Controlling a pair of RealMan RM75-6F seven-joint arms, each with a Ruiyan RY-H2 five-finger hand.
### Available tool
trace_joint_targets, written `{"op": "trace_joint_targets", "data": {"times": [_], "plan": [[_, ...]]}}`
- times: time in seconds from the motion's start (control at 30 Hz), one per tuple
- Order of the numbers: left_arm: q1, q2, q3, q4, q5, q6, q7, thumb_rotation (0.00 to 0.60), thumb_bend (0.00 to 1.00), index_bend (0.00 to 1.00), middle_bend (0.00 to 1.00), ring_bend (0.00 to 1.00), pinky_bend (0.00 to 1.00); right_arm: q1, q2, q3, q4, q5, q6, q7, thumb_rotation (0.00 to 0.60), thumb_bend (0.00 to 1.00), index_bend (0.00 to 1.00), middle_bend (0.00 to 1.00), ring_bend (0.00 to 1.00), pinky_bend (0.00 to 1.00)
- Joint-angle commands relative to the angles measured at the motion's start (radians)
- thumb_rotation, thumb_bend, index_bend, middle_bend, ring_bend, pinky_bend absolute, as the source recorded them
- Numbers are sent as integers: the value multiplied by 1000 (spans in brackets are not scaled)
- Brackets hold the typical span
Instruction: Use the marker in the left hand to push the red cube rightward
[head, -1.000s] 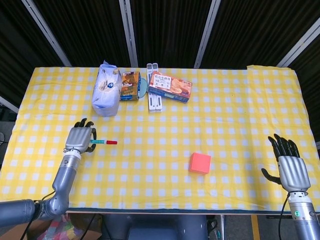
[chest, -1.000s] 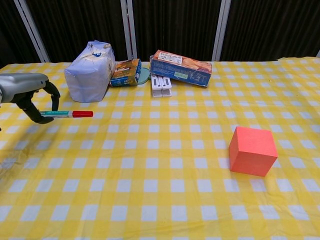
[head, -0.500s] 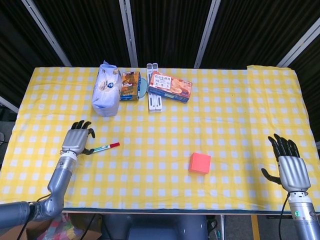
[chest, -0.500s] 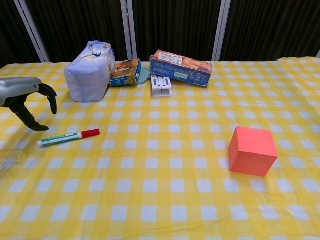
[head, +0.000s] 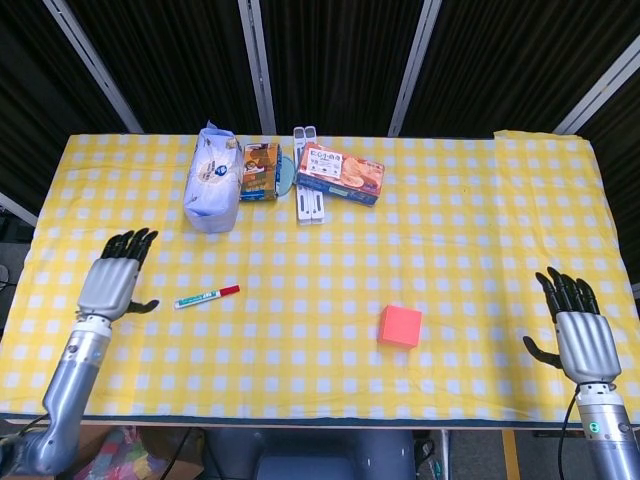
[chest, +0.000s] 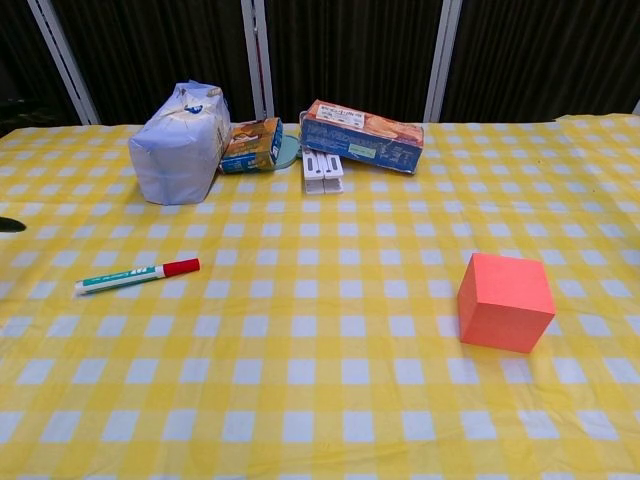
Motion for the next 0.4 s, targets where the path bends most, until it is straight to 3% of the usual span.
{"op": "trace_joint_targets", "data": {"times": [0.03, 0.23, 0.4], "plan": [[137, 80, 96, -9, 160, 158, -83, 600, 140, 0, 0, 0, 6, 0, -3, 0, 2, -2, 3, -7, 600, 303, 0, 0, 0, 0], [272, 108, 144, 66, 277, 303, -211, 600, 133, 0, 0, 0, 7, 3, -15, 1, 8, -13, 12, -26, 600, 303, 0, 0, 0, 0], [328, 117, 166, 113, 305, 329, -245, 600, 128, 0, 0, 0, 6, 5, -21, 1, 13, -20, 17, -34, 600, 303, 0, 0, 0, 0]]}}
